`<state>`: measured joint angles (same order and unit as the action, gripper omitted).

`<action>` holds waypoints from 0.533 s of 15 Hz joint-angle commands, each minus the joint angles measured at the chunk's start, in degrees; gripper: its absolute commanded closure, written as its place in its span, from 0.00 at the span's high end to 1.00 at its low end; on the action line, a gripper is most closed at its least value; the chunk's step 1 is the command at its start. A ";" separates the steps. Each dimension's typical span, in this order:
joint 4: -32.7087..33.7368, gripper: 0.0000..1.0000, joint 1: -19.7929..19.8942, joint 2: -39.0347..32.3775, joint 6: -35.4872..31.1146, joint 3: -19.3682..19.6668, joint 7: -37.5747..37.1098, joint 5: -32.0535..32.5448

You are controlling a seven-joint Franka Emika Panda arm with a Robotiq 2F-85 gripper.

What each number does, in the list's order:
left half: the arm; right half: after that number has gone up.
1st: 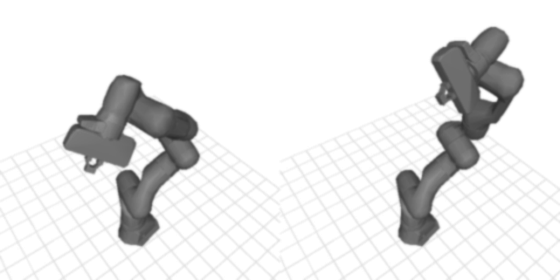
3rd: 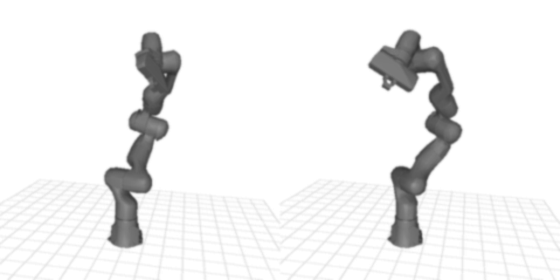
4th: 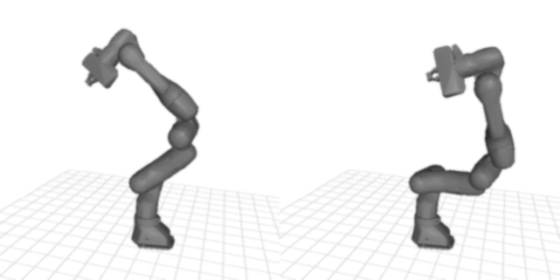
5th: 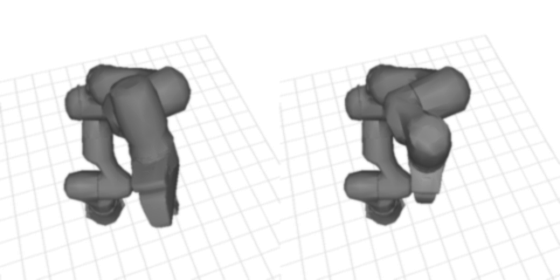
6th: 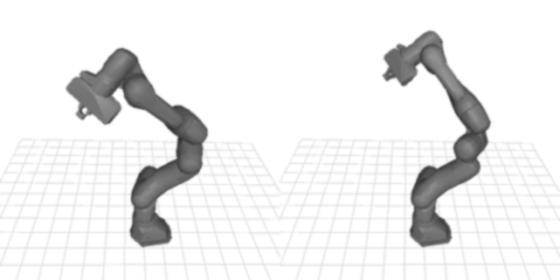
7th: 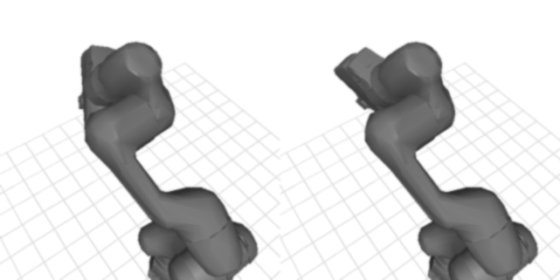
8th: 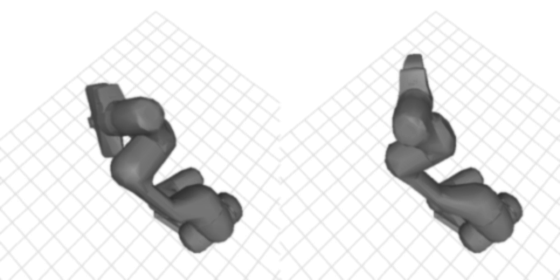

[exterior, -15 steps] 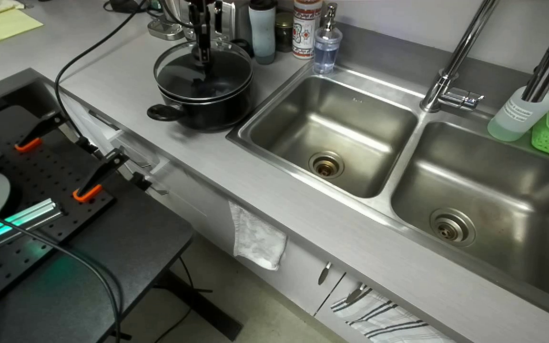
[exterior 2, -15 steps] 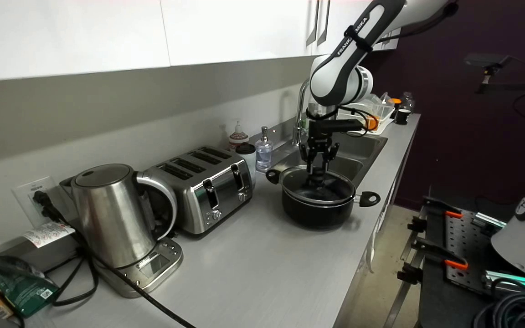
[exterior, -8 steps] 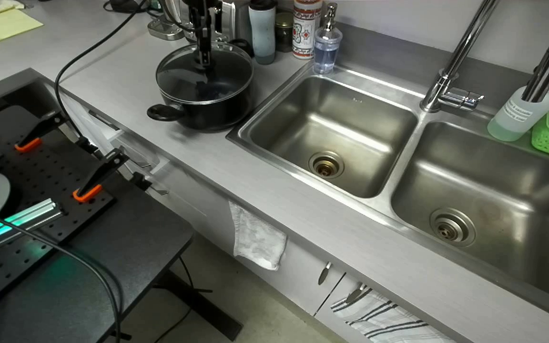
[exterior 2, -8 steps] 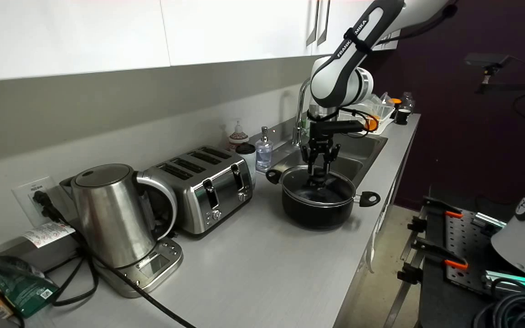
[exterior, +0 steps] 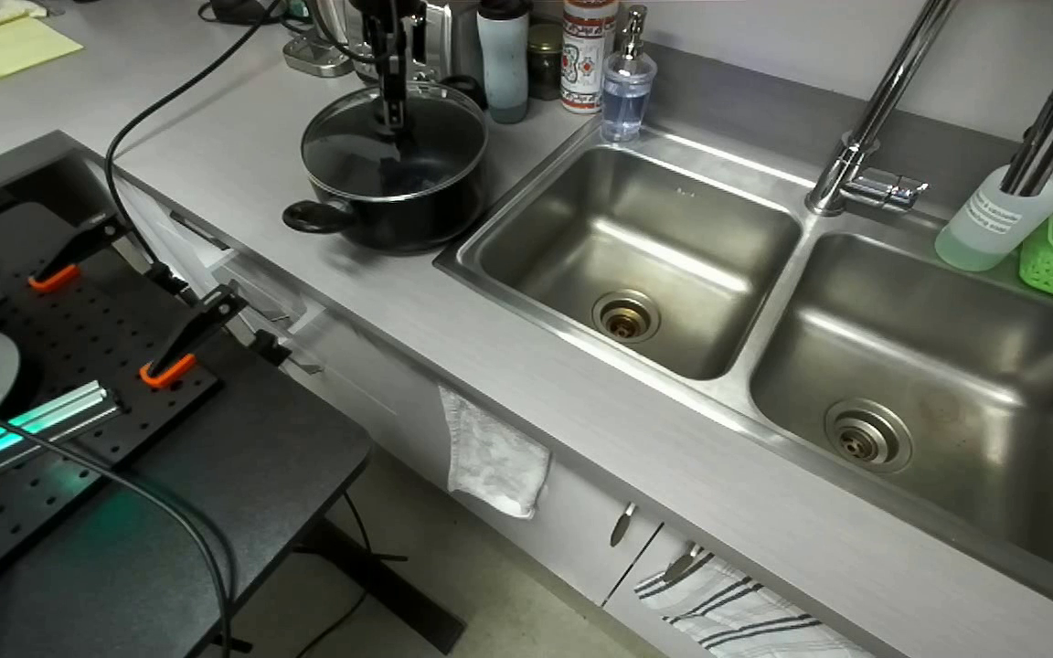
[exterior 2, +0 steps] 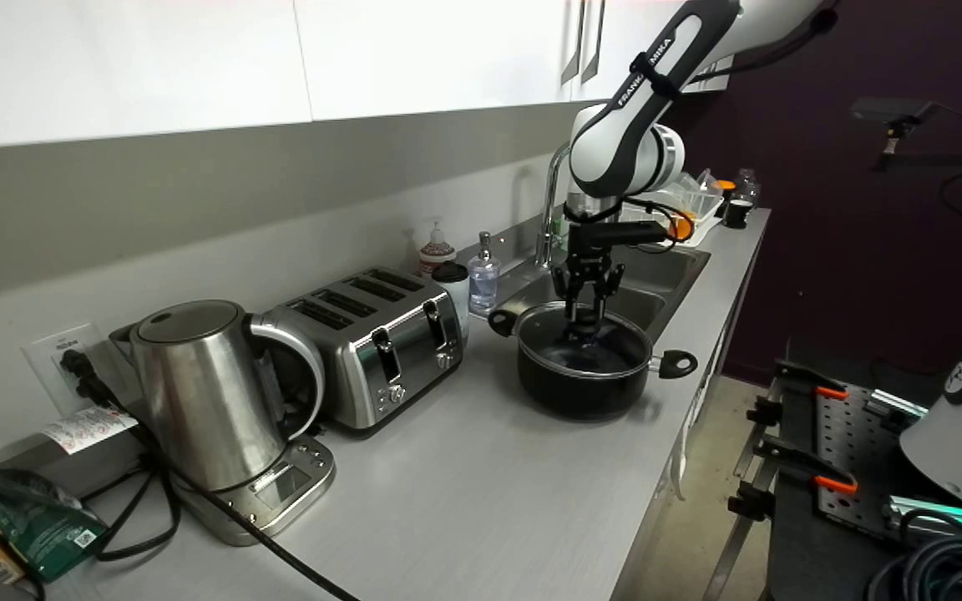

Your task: Put the glass lid on top of the black pot.

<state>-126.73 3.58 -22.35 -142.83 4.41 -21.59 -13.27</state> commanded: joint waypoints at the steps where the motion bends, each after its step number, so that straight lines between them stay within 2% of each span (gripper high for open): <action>1: 0.17 0.27 0.35 0.90 0.89 0.41 0.27 -1.32; 8: 0.20 0.27 0.18 1.45 1.84 0.61 -0.03 -0.72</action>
<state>-126.72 3.83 -22.35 -142.71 4.49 -21.59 -13.27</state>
